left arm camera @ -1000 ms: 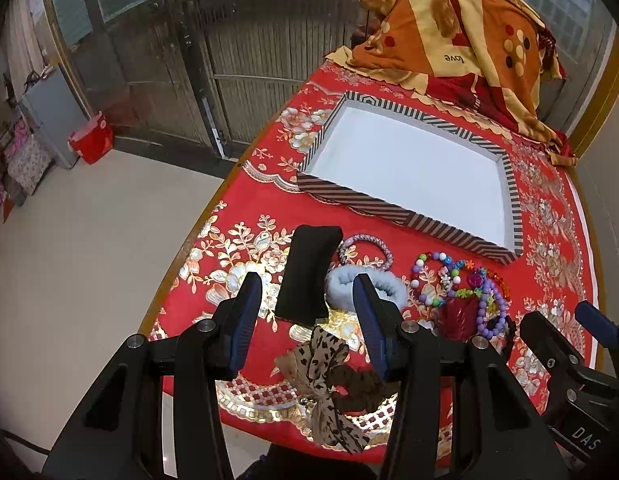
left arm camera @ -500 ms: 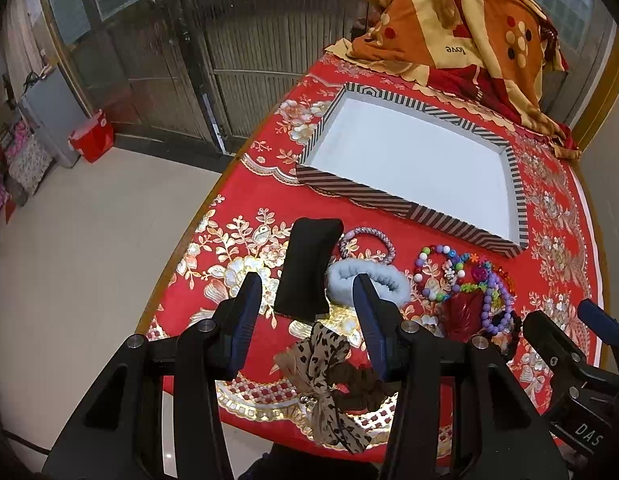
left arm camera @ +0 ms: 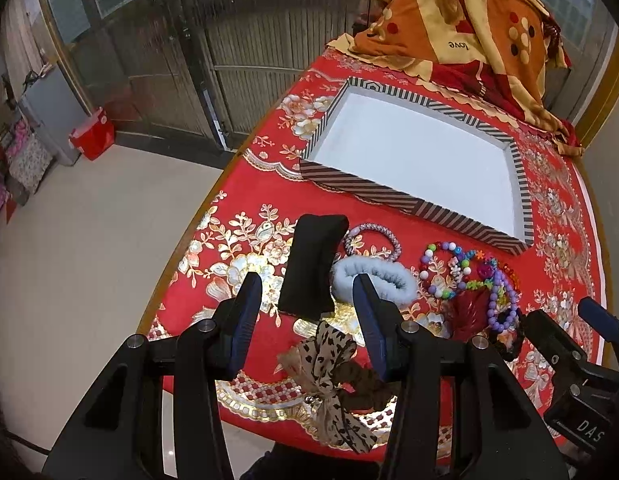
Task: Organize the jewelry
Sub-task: 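Position the left tool over the leopard bow while the right tool approaches the red bow, then grasp the leopard bow and brown scrunchie with left tool while right tool grasps red bow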
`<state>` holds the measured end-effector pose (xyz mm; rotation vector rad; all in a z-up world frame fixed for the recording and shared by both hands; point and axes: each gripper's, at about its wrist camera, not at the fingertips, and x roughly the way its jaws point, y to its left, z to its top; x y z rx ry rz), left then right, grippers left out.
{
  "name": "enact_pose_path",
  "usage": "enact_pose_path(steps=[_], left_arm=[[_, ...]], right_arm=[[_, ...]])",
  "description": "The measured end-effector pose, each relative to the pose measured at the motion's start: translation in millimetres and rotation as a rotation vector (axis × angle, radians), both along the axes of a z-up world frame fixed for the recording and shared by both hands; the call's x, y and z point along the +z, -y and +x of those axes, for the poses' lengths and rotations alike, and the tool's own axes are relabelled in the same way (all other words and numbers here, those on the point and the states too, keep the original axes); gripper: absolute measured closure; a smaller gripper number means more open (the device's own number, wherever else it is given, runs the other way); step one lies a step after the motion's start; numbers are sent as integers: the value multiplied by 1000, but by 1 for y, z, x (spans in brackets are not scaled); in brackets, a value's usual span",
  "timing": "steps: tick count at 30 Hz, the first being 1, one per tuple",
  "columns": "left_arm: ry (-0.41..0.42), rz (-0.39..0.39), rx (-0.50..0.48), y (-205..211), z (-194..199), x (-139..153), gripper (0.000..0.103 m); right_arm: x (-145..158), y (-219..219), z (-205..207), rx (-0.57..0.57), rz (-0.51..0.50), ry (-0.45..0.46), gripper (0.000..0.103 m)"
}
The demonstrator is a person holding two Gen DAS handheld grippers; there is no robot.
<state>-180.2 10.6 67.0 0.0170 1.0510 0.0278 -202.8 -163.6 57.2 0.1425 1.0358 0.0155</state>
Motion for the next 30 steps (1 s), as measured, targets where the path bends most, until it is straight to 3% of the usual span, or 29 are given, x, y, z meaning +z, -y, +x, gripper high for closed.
enact_pose_path(steps=[9, 19, 24, 27, 30], left_arm=[[-78, -73, -16, -17, -1, -10, 56], [-235, -179, -78, -27, -12, -44, 56], [-219, -244, -202, -19, -28, -47, 43], [-201, -230, -297, -6, -34, -45, 41], [-181, -189, -422, 14, -41, -45, 30]], right_arm=[[-9, 7, -2, 21, 22, -17, 8], [-26, 26, -9, 36, 35, -64, 8], [-40, 28, -17, 65, 46, -108, 8], [-50, 31, -22, 57, 53, -135, 8], [-57, 33, -24, 60, 62, -153, 8]])
